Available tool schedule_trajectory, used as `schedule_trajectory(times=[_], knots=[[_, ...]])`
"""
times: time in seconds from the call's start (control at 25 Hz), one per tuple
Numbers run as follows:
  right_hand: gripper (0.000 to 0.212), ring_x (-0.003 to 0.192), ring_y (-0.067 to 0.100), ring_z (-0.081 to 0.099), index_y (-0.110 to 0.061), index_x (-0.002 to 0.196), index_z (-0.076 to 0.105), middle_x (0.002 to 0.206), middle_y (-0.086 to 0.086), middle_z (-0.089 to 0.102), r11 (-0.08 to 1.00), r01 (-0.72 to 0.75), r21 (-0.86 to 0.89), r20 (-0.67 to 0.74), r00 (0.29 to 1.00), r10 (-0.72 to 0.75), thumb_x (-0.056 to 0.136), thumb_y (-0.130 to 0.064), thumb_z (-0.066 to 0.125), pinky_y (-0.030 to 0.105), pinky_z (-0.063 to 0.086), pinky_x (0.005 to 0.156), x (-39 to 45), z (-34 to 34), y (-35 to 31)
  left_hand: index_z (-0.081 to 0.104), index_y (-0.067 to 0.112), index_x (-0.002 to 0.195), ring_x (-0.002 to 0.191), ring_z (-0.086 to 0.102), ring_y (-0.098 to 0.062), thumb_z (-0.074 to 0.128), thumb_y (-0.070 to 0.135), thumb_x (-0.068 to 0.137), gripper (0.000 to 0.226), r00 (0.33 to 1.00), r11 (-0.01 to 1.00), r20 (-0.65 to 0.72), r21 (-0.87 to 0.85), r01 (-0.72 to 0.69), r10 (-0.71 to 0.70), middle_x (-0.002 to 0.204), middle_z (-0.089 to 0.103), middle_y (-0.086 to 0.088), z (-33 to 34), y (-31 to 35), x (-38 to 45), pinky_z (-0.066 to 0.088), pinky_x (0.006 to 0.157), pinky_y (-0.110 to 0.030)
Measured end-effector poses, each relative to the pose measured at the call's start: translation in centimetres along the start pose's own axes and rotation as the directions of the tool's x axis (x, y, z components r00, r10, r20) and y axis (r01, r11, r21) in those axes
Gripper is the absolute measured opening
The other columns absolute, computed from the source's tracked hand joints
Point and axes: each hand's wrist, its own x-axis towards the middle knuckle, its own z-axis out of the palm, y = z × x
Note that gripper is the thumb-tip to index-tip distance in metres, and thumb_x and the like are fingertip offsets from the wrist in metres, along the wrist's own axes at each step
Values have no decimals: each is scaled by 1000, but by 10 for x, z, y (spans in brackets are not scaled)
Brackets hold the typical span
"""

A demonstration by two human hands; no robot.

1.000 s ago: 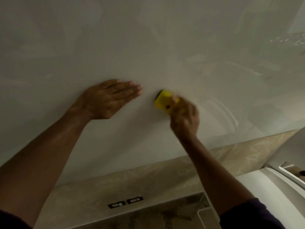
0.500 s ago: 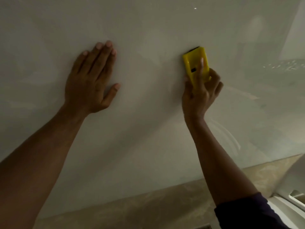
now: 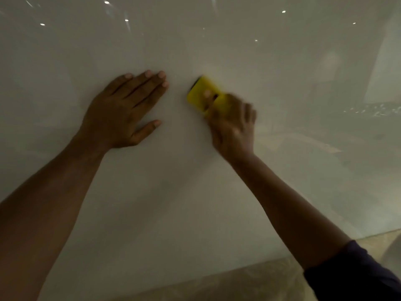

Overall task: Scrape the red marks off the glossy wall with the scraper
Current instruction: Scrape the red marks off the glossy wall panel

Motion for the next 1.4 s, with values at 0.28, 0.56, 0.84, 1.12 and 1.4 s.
schedule_trajectory(times=[0.28,0.56,0.84,1.12,1.4], knots=[[40,101,45,60,-24,141,65,127,24,63,951,-300,-74,-148,946,288,103,-34,59,44,48,86,78,-14,62,14,12,172,165,13,-24,30,49,112,72,965,967,-89,37,252,-248,178,13,-8,-7,-16,34,8,133,-39],[26,96,38,61,-27,130,74,127,23,68,933,348,-95,-21,936,-352,105,-27,66,41,42,78,87,2,33,22,10,170,164,18,-26,29,37,112,64,904,919,-170,-29,392,-391,176,21,-11,-7,-16,26,12,133,-41],[32,101,46,60,-24,137,64,129,28,63,988,-140,-68,-62,989,136,106,-30,58,45,41,84,43,0,28,22,6,169,164,17,-28,27,34,114,62,844,862,-187,-30,506,-502,176,21,-15,-6,-12,19,14,134,-45],[25,105,28,66,-23,133,66,118,5,72,530,788,313,192,494,-848,110,-27,57,43,51,97,-166,-11,-16,20,8,170,164,16,-28,27,35,114,62,888,898,-153,2,440,-434,176,21,-15,-6,-10,-12,11,134,-43],[37,100,41,64,-20,131,71,132,17,62,947,245,209,72,961,-265,96,-12,75,48,55,82,-80,3,5,22,8,169,163,8,-18,28,33,114,62,863,869,-130,22,495,-488,175,24,-15,9,16,-76,9,134,-40]])
